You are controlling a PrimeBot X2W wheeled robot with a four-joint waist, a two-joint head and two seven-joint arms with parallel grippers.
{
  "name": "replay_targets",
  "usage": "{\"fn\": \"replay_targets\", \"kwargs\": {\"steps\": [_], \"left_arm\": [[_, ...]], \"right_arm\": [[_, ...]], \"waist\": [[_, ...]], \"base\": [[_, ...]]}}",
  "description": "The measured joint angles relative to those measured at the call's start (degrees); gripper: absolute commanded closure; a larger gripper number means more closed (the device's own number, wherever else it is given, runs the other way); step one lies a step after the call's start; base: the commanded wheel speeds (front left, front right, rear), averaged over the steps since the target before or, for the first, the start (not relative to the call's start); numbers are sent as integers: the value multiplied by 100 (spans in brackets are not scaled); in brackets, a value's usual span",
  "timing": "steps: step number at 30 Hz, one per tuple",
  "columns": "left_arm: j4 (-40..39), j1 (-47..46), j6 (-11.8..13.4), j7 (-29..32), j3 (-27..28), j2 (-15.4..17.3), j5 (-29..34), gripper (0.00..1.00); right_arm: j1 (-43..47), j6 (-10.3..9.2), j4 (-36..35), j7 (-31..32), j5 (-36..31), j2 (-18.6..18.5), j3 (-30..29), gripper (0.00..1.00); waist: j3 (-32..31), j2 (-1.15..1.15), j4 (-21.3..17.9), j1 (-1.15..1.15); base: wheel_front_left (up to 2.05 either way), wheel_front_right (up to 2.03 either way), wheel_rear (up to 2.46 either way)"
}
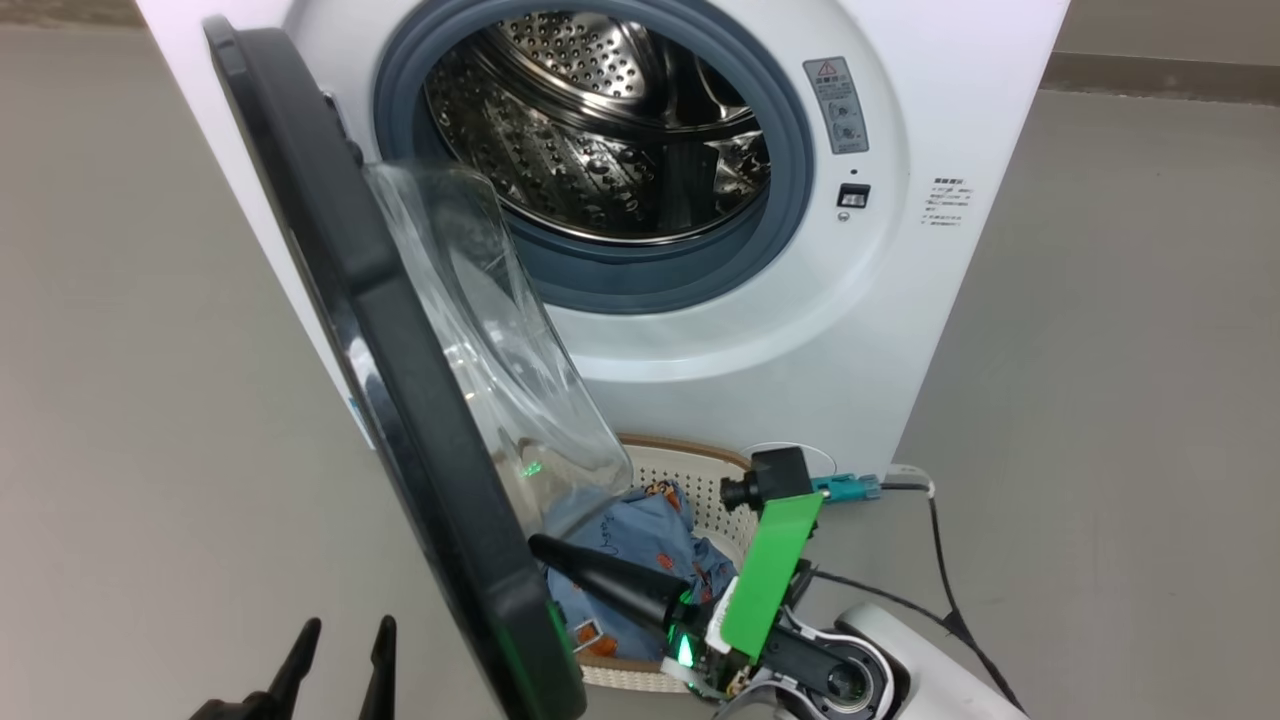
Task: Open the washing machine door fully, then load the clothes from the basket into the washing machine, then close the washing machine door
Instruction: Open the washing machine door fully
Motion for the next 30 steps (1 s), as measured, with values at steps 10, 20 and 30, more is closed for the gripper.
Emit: {"fn": "replay_targets", "kwargs": {"steps": [10,20,30], "left_arm": [[40,32,10,0,190,-1,0,0],[43,132,76,0,252,-1,-59,0],[-14,259,103,0,367,-1,-65,0]], "right_arm": [[461,0,-606,-524,-1092,4,-893,0],[806,0,-1062,-3151,-3056,-1205,-1020,0],[1862,1,-1343,-3382,-5391,-1074,-3092,0]], "waist": [[-80,0,-124,0],[-141,0,-190,0],[-105,0,-390,0]], "base": [[0,0,0],[0,0,0],[0,0,0]]}}
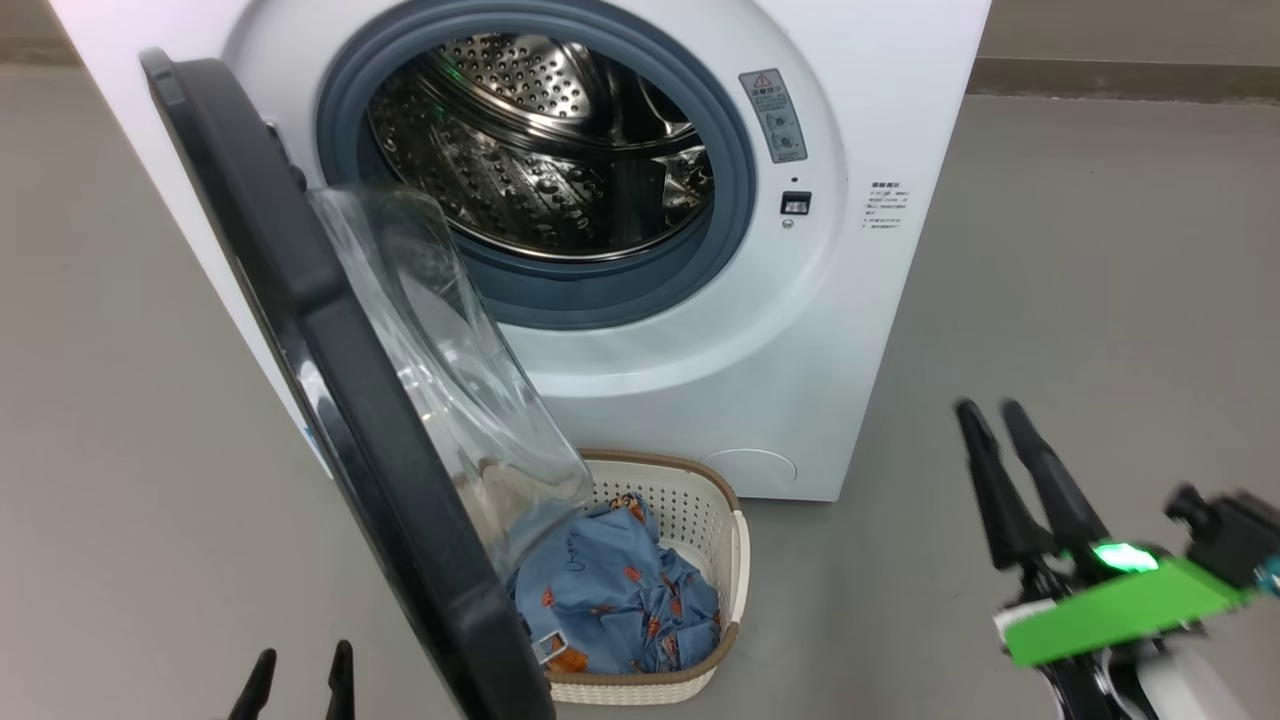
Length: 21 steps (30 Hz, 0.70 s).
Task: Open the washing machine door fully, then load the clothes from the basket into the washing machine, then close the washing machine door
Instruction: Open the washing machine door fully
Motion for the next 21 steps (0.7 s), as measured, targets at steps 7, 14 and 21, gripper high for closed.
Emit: {"fn": "replay_targets", "kwargs": {"steps": [7,14,21], "left_arm": [[-14,2,0,0,65,0,-1,0],[-24,8,5,0,81,-1,-2,0],[-24,10,4,0,96,-1,0,0]], "right_arm": [[727,0,-321,0,-1011,374,-922,0],[1318,0,-470,0,-1788,754,-1650,0],[1743,0,-433,0,-2398,1045,-2183,0]], "waist": [[-11,0,-20,0],[-54,0,-9,0],[-81,0,46,0]], "base": [[0,0,0],[0,0,0],[0,0,0]]}}
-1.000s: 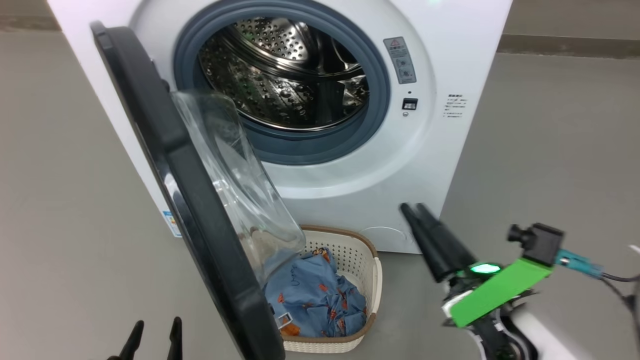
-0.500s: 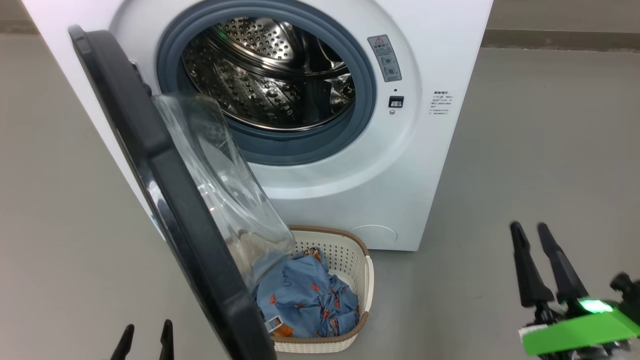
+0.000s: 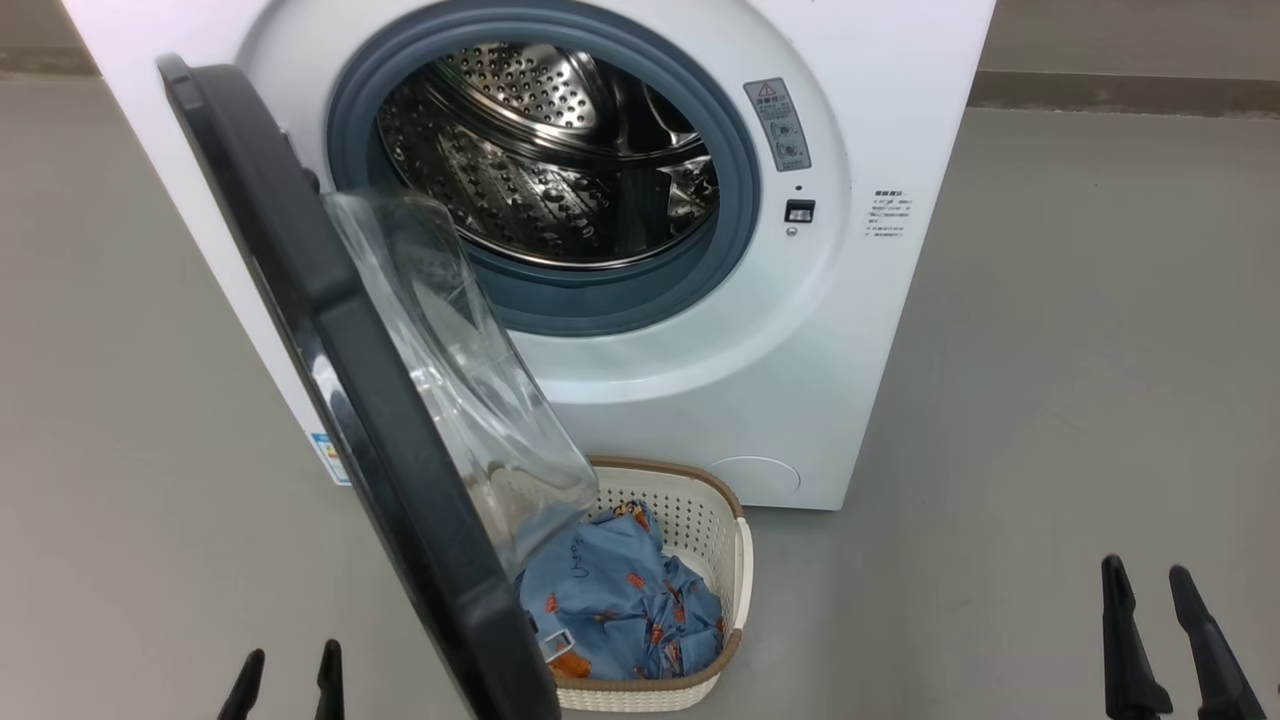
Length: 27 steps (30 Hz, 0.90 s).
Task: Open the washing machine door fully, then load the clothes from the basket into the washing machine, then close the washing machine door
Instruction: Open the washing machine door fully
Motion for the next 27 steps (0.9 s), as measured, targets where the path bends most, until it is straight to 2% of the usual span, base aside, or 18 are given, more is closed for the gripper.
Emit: {"fn": "replay_targets", "kwargs": {"steps": [9,27], "left_arm": [[1,2,-7,0,-2,0,0,0],[0,113,-5,0,-16,0,8,0]], "right_arm": [[119,0,125,0,-236,151,-214,0],[117,0,294,0,-334,111,-130,0]], "waist": [[-39,0,22,0],[-126,0,72,0]], "base": [[0,0,0],[0,0,0]]}}
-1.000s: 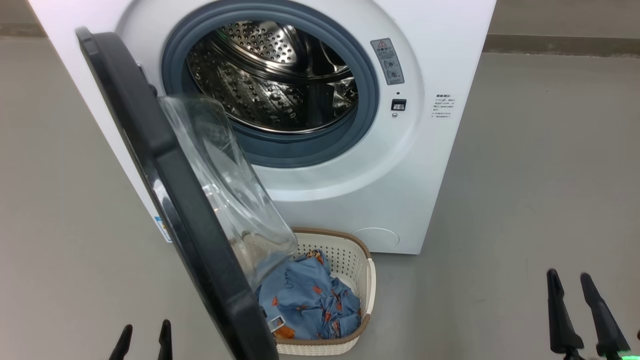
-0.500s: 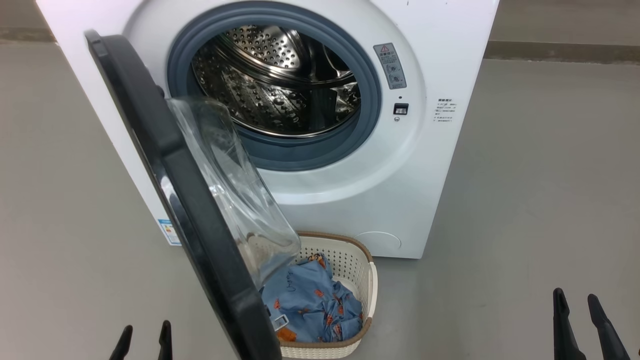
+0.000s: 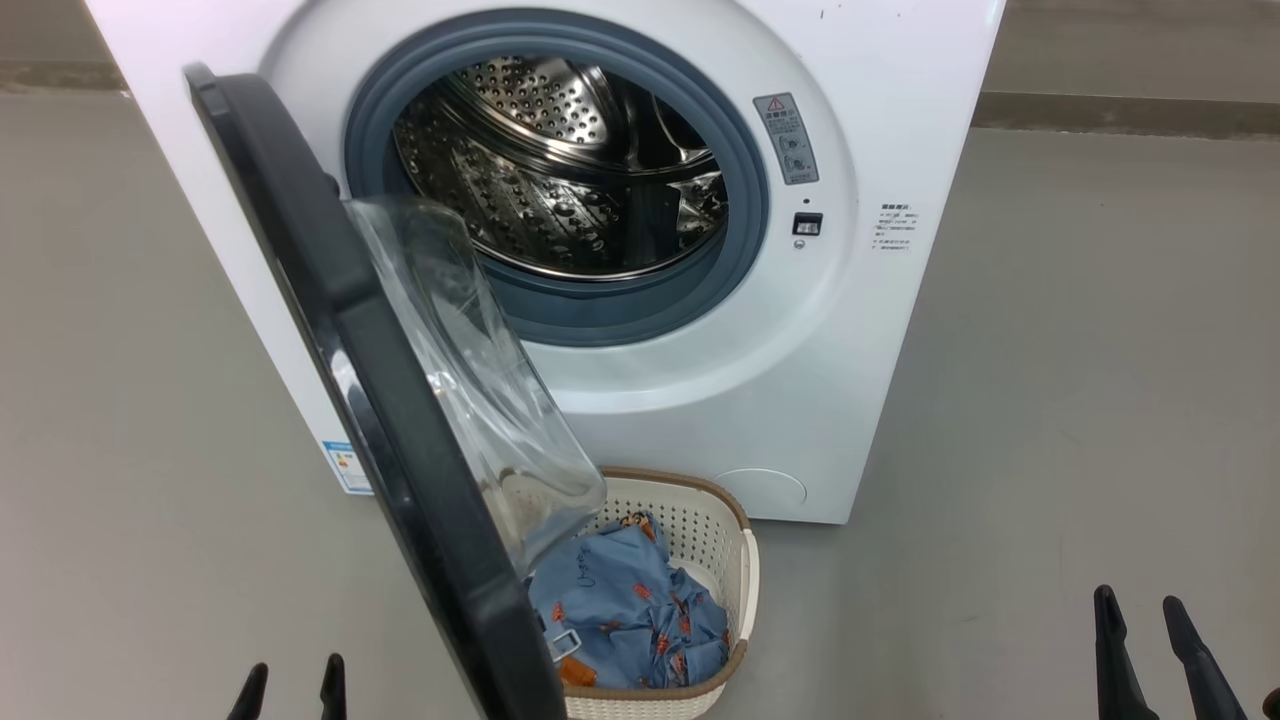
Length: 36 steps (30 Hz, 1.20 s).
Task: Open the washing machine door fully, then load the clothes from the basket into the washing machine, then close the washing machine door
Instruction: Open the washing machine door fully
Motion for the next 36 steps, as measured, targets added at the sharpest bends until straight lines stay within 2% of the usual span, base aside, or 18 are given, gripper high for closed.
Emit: {"fn": "replay_targets", "kwargs": {"steps": [7,8,10,18,25,31,36], "left_arm": [[0,0,8,0,-2,0,0,0],[1,0,8,0,-8,0,0,53],[-15,0,8,0,-12,0,13,100],[-23,7,8,0,13,0,23,100],[-366,12,266,1,369,-2,-40,100],[-933,-68,403,0,851,-5,-99,100],[-1917,-376,461,-1,1031,-12,-71,100]], "right_arm": [[0,0,60,0,-10,3,20,0],[0,0,68,0,-10,3,21,0],[0,0,75,0,-9,3,27,0],[3,0,103,0,-9,7,47,0],[46,0,126,0,-10,12,124,0],[45,0,131,0,-10,19,125,0],[21,0,102,0,-10,23,109,0]], "waist": [[-28,0,28,0],[-35,0,30,0],[-46,0,28,0],[-112,0,11,0],[-86,0,24,0],[-68,0,79,0],[52,0,156,0]], "base": [[0,0,0],[0,0,0],[0,0,0],[0,0,0],[0,0,0],[0,0,0],[0,0,0]]}}
